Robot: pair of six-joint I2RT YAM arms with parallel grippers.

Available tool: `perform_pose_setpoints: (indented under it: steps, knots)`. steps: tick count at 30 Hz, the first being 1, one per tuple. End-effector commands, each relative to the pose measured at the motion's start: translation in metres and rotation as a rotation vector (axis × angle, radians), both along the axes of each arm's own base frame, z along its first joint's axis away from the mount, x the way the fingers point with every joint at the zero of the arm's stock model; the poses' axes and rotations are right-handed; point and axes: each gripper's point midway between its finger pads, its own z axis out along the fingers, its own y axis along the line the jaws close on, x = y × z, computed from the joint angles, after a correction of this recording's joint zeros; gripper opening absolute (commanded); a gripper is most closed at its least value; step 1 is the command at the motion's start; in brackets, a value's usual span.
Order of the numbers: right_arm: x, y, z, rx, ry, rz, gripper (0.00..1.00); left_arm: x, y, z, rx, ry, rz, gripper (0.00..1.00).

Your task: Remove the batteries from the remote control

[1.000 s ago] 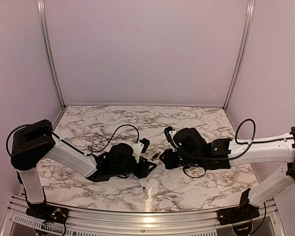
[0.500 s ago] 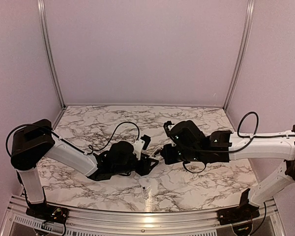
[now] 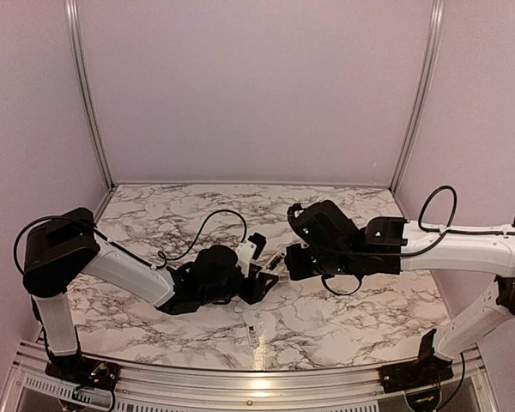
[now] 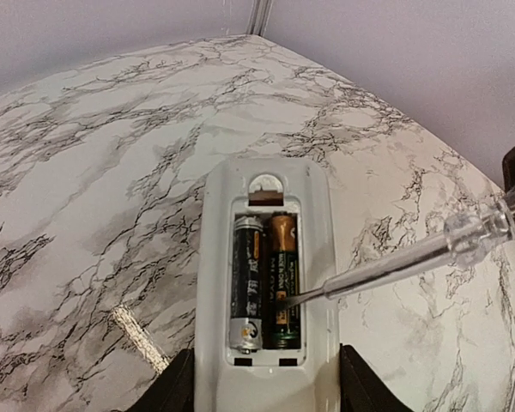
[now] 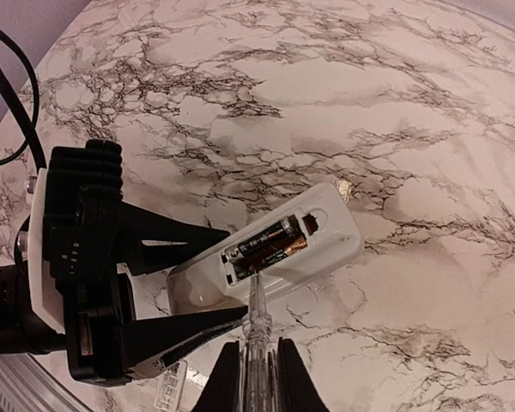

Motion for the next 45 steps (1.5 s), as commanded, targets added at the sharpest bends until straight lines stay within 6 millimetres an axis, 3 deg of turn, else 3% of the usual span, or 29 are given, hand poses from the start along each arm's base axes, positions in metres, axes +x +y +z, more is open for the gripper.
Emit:
perform_pose_setpoints:
  steps: [1, 14, 32, 45]
  knots:
    - [0.008, -0.01, 0.002, -0.066, -0.012, -0.026, 0.0, 0.005, 0.002, 0.008, 0.03, -0.085, 0.007, 0.0]
    - [0.015, 0.008, -0.001, 0.006, -0.006, 0.035, 0.0, -0.011, -0.009, 0.017, -0.024, -0.056, -0.094, 0.0]
    - [0.03, 0.006, 0.024, -0.059, -0.057, -0.007, 0.0, -0.008, -0.025, -0.008, -0.025, 0.042, -0.096, 0.0]
    - [0.032, 0.001, 0.019, -0.1, -0.056, -0.021, 0.0, -0.006, -0.025, -0.01, -0.037, 0.064, -0.097, 0.0]
